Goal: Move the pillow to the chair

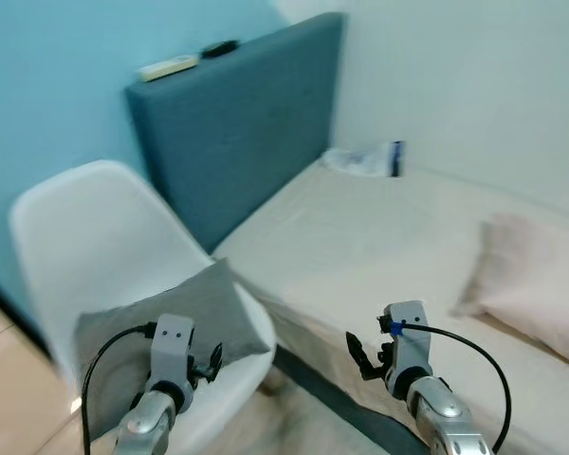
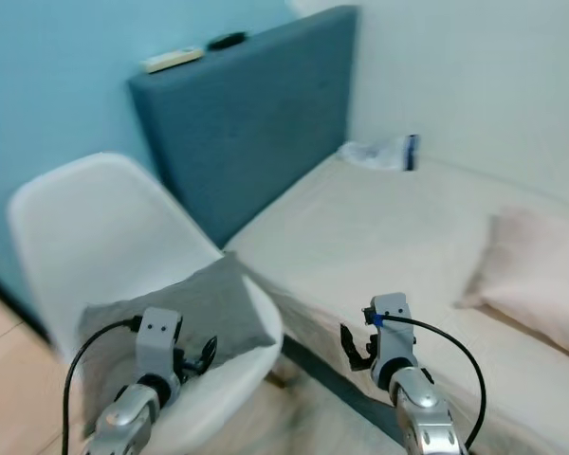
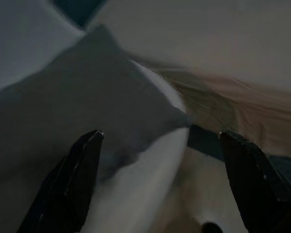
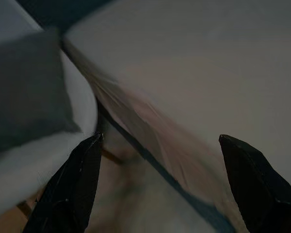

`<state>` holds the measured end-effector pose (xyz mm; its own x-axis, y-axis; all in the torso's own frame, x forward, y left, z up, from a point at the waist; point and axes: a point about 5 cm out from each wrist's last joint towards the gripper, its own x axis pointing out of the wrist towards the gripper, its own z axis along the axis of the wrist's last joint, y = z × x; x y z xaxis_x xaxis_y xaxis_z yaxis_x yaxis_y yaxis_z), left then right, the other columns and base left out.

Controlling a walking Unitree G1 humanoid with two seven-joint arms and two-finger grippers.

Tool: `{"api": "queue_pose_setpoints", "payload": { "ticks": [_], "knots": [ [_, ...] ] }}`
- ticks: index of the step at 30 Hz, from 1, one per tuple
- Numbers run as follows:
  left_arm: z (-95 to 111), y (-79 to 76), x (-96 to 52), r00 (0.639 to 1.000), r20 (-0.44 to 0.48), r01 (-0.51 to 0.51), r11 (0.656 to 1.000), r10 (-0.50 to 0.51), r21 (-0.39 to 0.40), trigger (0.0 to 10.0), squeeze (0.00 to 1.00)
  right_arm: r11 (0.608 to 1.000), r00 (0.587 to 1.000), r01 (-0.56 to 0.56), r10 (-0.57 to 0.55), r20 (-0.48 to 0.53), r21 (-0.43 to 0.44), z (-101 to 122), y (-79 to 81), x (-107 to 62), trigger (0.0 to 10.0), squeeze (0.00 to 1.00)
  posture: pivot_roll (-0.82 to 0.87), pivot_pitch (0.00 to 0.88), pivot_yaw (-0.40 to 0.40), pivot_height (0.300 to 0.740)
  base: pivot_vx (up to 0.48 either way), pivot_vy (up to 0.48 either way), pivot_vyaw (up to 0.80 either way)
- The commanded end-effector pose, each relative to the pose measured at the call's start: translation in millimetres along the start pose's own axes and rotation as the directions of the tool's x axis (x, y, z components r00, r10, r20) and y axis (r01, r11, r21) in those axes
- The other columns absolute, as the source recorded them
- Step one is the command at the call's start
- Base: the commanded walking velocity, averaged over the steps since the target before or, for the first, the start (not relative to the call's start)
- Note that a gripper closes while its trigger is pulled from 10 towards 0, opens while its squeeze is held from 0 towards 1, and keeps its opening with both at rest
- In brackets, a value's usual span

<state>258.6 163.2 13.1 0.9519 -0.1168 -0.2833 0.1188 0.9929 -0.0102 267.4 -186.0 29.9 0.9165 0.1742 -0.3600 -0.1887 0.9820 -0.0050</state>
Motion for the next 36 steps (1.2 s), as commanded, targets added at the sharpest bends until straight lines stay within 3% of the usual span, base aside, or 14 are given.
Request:
{"api": "queue_pose_setpoints", "payload": {
  "ticks": [1, 6, 12, 16, 20, 36],
  "knots": [
    [-6, 2.0, -2.4, 1.000, -0.021, -0.005, 1.000, 0.005, 0.003, 10.0, 0.00, 1.000, 0.999, 0.007, -0.007, -0.032, -0.005, -4, 0.7, 0.9, 10.0, 0.00, -0.14, 0.049, 0.044, 0.711, 0.000, 0.000, -0.76],
    [-10, 2.4, -2.4, 0.999, -0.037, -0.014, 1.000, 0.014, 0.017, 10.0, 0.00, 1.000, 0.999, 0.026, -0.027, -0.046, -0.012, -7, -2.1, 1.0, 10.0, 0.00, -0.14, 0.053, 0.040, 0.711, 0.000, 0.000, -0.76],
    [-36, 7.1, -12.1, 0.992, -0.118, -0.053, 0.998, 0.055, 0.022, 10.0, 0.00, 0.996, 0.995, 0.065, -0.070, -0.076, -0.065, -15, -11.2, -0.7, 10.0, 0.00, -0.14, 0.066, 0.022, 0.711, 0.000, 0.000, -0.77],
    [-47, 2.0, -16.6, 0.988, -0.148, -0.052, 0.999, 0.051, -0.003, 10.0, 0.00, 0.995, 0.994, 0.063, -0.070, -0.080, -0.081, -16, -12.5, 0.1, 10.0, 0.00, -0.13, 0.076, -0.001, 0.711, 0.000, 0.000, -0.77],
    [-42, 1.6, -13.4, 0.991, -0.121, -0.060, 0.998, 0.057, -0.020, 10.0, 0.00, 0.994, 0.995, 0.062, -0.068, -0.070, -0.087, -13, -13.4, 2.7, 10.0, 0.00, -0.13, 0.069, -0.015, 0.711, 0.000, 0.000, -0.78],
    [-35, -3.8, -1.6, 0.996, -0.088, -0.015, 0.999, 0.017, 0.029, 10.0, 0.00, 0.991, 0.995, 0.066, -0.075, -0.072, -0.116, -13, -14.1, 10.4, 10.0, 0.00, -0.14, 0.016, -0.033, 0.711, 0.000, 0.000, -0.78]
  ]
}}
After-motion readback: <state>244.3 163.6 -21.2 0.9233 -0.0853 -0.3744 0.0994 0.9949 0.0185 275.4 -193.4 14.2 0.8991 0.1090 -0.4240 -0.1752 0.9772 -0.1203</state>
